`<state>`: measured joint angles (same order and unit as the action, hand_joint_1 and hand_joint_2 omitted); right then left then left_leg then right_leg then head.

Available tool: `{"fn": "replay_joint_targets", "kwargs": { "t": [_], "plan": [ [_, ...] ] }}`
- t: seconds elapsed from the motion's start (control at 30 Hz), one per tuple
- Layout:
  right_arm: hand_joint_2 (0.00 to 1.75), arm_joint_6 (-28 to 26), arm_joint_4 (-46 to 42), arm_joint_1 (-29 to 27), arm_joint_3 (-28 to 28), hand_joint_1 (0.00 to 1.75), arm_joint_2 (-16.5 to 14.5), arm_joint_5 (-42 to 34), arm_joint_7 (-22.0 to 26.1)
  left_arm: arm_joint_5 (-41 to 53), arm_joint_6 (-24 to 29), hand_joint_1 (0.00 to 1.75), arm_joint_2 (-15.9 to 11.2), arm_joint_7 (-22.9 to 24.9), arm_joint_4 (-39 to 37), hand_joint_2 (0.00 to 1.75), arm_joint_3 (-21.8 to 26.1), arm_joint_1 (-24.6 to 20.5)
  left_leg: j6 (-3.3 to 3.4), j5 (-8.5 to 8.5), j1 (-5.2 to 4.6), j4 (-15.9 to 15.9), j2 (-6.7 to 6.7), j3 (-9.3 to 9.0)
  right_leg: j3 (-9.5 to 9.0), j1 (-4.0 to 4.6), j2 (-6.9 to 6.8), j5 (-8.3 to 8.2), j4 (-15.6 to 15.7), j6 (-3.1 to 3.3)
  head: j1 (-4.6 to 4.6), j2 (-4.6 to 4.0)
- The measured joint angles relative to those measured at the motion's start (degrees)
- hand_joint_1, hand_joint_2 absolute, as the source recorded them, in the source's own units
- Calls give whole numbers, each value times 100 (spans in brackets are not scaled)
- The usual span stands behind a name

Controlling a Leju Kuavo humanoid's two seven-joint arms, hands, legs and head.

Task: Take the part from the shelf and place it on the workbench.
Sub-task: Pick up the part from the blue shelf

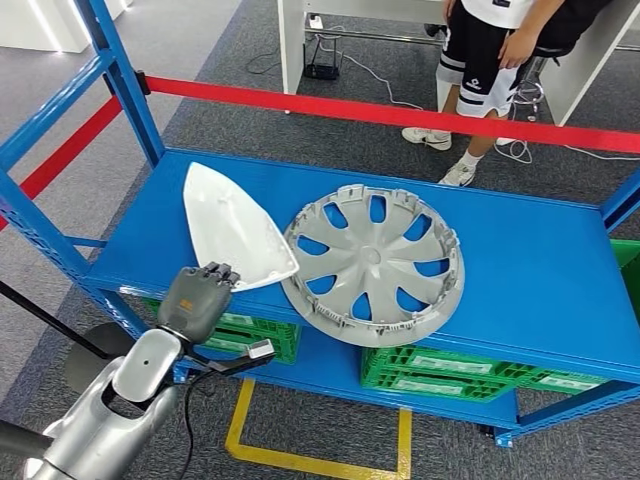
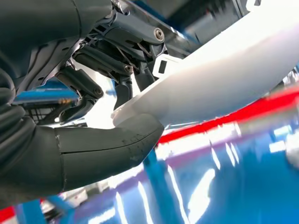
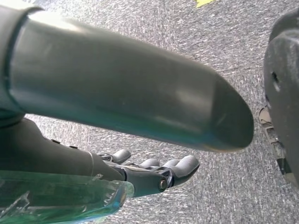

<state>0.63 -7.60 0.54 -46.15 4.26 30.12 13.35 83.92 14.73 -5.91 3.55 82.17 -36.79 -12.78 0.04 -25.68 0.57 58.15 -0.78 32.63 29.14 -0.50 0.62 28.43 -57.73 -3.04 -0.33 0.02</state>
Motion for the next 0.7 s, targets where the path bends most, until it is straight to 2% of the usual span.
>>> {"fn": "replay_joint_targets", "kwargs": {
  "t": [0.4,0.7],
  "plan": [
    [0,-8,-1,-16,-34,0,13,0,31,103,227,175,-54,-22,1364,175,-17,6,0,0,0,0,0,1,3,0,0,0,0,0,0,0],
    [0,-20,-1,-15,-34,0,13,0,92,49,207,175,-72,-133,1630,175,-20,12,0,0,0,0,0,1,3,0,0,0,0,0,0,0]
  ]
}}
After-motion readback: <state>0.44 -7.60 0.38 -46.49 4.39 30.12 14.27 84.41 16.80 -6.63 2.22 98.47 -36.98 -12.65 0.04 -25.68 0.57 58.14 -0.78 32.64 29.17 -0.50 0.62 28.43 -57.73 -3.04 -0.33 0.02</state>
